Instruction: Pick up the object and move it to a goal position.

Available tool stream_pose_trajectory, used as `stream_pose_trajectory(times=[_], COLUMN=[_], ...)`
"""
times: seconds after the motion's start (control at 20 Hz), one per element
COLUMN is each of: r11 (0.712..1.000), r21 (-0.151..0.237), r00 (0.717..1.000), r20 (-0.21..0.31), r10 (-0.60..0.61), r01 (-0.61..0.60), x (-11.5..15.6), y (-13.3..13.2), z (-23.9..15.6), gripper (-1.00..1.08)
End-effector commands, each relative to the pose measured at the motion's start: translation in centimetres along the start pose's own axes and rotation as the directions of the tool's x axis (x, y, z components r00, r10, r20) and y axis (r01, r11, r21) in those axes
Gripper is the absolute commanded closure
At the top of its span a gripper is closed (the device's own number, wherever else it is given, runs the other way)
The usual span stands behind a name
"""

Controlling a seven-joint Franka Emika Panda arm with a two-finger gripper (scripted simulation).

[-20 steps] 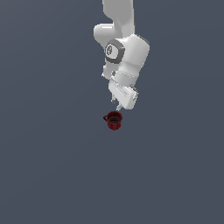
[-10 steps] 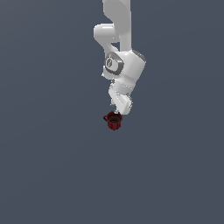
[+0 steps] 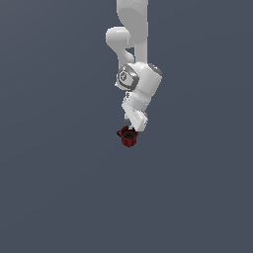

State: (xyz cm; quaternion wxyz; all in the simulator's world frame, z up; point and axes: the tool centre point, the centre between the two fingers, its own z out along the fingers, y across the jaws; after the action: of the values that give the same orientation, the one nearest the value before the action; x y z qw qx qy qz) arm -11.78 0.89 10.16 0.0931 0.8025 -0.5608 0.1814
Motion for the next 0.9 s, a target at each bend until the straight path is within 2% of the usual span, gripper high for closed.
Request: stream_pose_trajectory(times=[0.0, 0.85], r11=[0.987, 0.987], r21=[-0.003, -0.003], r00=[0.987, 0.987], r20=[0.0, 0.002], r10=[0.158, 0.159], r01=[-0.158, -0.159], x=[-0.1, -0.1], y=[0.1, 0.2], z=[0.1, 3.2], gripper=[-0.2, -0.2])
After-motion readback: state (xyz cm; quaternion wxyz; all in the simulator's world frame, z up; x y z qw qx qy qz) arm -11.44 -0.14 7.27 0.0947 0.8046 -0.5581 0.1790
